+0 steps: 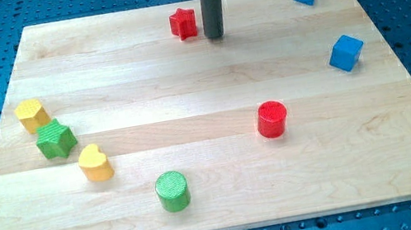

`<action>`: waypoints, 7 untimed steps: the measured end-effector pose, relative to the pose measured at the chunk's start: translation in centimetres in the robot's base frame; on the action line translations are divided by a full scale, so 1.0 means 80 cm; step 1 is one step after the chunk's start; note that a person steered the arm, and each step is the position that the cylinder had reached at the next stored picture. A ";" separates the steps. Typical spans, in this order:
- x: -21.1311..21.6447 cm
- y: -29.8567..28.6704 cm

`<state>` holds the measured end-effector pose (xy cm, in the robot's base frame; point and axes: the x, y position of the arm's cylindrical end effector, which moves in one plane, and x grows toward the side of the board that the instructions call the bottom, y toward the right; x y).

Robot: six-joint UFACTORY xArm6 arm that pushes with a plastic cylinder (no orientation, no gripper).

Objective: Slide the red star to the top right side of the green star

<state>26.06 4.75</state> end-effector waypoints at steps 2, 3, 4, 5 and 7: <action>0.032 -0.132; 0.155 -0.140; 0.064 -0.148; 0.013 -0.071; 0.135 -0.102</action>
<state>36.88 -3.44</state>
